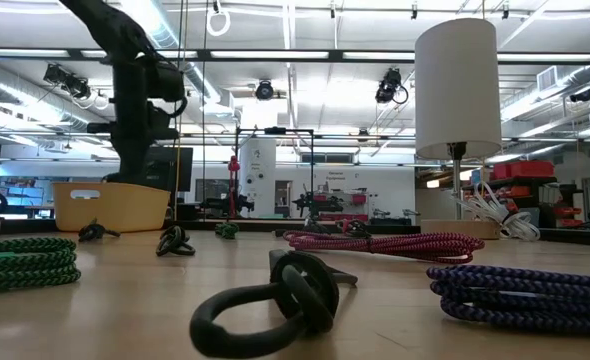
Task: Pick & Place USB Port
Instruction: Put the black charger cable into the yellow bin, then put the green charger cable into the gray bin
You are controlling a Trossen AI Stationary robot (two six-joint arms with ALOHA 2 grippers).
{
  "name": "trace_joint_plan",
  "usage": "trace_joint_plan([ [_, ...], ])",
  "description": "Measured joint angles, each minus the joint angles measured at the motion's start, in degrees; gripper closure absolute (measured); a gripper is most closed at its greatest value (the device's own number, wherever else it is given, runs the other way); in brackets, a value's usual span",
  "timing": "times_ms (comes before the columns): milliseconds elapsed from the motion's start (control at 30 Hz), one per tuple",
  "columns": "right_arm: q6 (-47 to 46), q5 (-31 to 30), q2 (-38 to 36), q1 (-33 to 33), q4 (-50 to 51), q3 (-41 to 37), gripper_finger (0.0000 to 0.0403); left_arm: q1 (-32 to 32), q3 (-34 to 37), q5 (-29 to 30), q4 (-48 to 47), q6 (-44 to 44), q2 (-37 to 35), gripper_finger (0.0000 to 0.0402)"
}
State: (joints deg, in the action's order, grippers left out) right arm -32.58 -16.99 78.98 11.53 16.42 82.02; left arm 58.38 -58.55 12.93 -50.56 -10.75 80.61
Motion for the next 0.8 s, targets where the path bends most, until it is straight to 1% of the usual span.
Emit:
trace_joint_plan([
  [333, -0.39, -0.09, 0.0, 0.31, -0.1, 0.0, 0.028, 0.33, -0.06, 0.28, 0.98, 0.39, 3.99, 0.0395],
  [400, -0.39, -0.09, 0.0, 0.31, -0.08, 0.0, 0.028, 0.33, -0.06, 0.7, 1.25, -0.21, 3.93, 0.0386],
  [467, -0.39, -0.1, 0.0, 0.31, -0.08, 0.0, 0.028, 0.33, -0.06, 1.02, 1.56, -0.68, 3.92, 0.0362],
  [700, -0.37, -0.11, 0.0, 0.31, -0.08, 0.0, 0.028, 0.33, -0.06, 1.28, 1.61, -0.64, 3.92, 0.0255],
  [800, -0.36, -0.11, 0.0, 0.31, -0.08, 0.0, 0.028, 0.31, -0.06, 0.82, 1.17, 1.76, 3.92, 0.0218],
])
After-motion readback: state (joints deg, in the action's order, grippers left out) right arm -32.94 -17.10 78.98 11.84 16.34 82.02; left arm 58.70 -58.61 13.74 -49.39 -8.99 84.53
